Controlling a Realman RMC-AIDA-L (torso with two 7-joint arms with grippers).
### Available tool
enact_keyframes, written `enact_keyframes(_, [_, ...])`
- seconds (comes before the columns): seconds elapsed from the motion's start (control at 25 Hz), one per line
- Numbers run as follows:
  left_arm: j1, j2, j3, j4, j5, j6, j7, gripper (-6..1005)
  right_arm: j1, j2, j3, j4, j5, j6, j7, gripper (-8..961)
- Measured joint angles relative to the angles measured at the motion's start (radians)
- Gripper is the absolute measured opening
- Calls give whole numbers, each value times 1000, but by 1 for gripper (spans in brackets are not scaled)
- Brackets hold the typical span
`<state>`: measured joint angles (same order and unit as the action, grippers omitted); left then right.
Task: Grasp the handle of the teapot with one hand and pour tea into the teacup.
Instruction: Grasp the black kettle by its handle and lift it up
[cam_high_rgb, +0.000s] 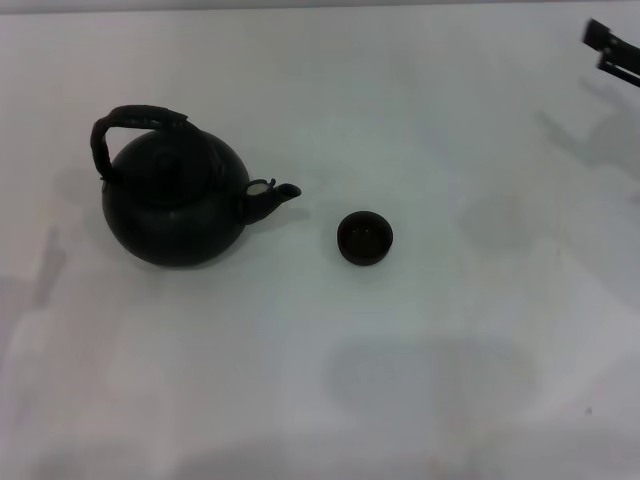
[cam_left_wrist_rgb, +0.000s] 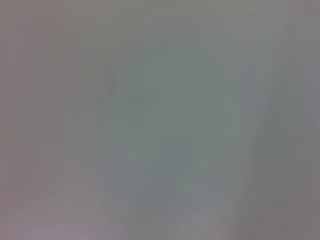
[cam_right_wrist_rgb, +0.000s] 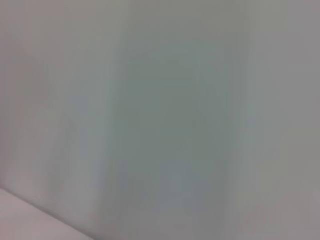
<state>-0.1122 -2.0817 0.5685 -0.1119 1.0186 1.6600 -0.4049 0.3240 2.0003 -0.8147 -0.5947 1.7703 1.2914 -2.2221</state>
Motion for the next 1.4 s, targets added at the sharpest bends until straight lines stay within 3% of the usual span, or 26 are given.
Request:
enact_keyframes(0.36, [29, 0, 4, -37, 124, 62, 14, 862, -19, -12, 120, 151, 19, -30, -199, 855])
enact_keyframes(0.8, [-58, 3, 10, -42, 162, 47, 15, 861, -67, -3, 247, 163, 47, -33, -208, 855])
enact_keyframes(1.08, [-99, 7, 12, -37, 268, -4, -13, 862, -65, 5, 255, 172, 46, -38, -215, 855])
enact_keyframes(1.4, [-71, 4, 2, -40, 272, -16, 6, 861, -44, 3, 257, 177, 44, -75, -229, 856])
